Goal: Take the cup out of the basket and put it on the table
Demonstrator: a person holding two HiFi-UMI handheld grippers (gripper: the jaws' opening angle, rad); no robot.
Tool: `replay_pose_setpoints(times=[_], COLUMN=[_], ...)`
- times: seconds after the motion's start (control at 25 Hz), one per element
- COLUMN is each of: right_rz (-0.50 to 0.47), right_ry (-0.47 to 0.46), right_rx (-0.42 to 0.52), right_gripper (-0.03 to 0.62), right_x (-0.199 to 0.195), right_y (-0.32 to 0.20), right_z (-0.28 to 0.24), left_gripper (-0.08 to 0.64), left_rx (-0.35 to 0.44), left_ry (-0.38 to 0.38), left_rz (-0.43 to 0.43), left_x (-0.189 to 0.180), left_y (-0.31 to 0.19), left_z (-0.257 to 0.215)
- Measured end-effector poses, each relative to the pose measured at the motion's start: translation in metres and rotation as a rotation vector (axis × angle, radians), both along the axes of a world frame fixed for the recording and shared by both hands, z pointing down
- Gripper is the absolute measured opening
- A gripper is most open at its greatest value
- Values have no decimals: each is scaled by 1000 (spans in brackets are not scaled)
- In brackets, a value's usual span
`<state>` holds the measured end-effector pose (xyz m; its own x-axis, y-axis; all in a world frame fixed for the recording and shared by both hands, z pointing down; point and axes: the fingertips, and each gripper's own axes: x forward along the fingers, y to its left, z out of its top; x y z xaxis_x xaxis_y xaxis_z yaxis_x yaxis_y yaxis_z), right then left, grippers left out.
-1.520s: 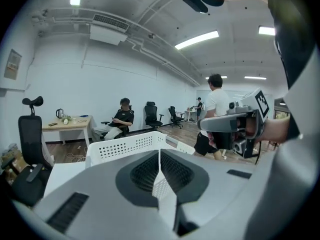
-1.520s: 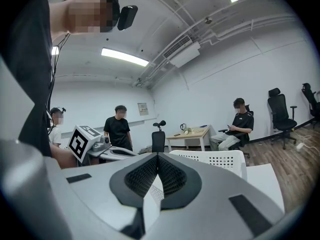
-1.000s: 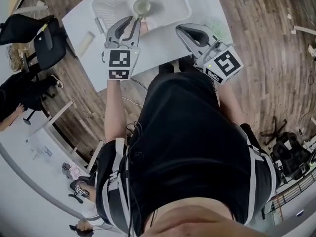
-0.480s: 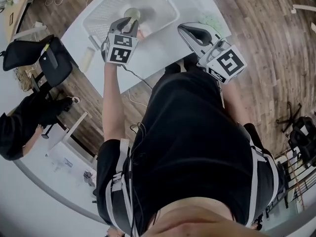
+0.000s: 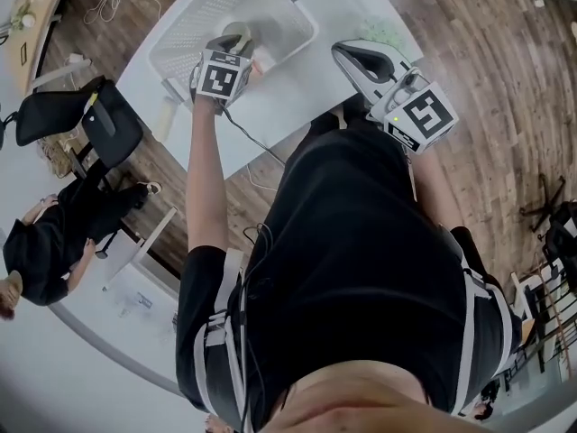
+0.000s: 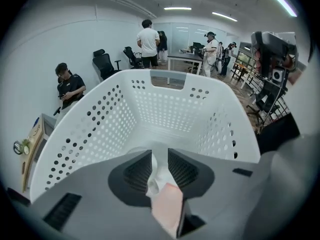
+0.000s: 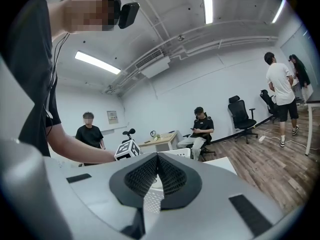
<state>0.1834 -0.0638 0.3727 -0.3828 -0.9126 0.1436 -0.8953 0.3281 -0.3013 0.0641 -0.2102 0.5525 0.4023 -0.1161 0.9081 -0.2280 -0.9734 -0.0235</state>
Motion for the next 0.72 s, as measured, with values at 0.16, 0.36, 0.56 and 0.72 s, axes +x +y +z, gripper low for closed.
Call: replay_pose_setpoints(times=[0.16, 0.36, 0.56, 0.72], right_rz=[15, 27, 43, 54], right_ry=[-3, -8, -10, -8], right_rx=[-5, -13, -20, -32], right_gripper=[18, 18, 18, 18], right_x=[8, 15, 24, 34], right_y=[1, 6, 8, 10], right_z=[3, 6, 9, 13], left_gripper=[118, 118, 118, 118], left_rx=[-36, -96, -127, -154], left_ry=[-43, -79, -118, -142], left_rz=[-4, -23, -43, -69], left_x=[0, 0, -1, -1], left_y=[-6, -6, -11, -12], left_z=[20, 40, 57, 68])
